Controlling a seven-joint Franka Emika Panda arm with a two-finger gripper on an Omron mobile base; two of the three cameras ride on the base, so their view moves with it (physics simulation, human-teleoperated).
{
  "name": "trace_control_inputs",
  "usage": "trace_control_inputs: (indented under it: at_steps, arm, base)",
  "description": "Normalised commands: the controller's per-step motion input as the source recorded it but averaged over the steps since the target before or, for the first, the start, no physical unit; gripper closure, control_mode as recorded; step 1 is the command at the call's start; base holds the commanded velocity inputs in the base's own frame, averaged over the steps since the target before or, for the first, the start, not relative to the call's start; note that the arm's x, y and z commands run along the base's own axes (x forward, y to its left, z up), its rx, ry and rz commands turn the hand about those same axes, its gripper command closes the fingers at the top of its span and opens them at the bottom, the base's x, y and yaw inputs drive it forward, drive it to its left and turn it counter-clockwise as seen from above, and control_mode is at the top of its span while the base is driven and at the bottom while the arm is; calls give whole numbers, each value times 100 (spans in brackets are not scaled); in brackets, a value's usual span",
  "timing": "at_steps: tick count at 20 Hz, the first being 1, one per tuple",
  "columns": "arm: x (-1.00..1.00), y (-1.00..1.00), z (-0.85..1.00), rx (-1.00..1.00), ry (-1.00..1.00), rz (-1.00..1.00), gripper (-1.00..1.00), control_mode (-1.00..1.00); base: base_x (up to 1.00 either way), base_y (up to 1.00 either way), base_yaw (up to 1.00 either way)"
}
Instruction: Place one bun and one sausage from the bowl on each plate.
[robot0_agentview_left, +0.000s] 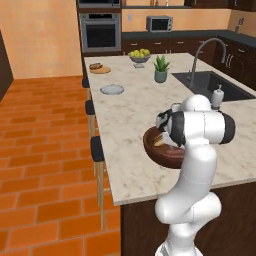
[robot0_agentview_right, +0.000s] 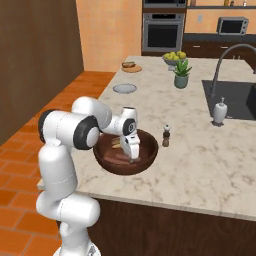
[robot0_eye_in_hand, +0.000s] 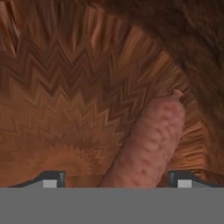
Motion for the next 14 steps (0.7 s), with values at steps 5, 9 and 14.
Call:
trace_control_inputs:
  at_steps: [5,9,14]
  arm:
    - [-41,-3,-14,1,-12,0,100,-100]
    - [-4,0,35,-1,-4,0,100,-100]
    - [-1,0,100,-5,0,-2,100,-100]
  base:
    - [0,0,0]
    - [0,0,0]
    - [0,0,0]
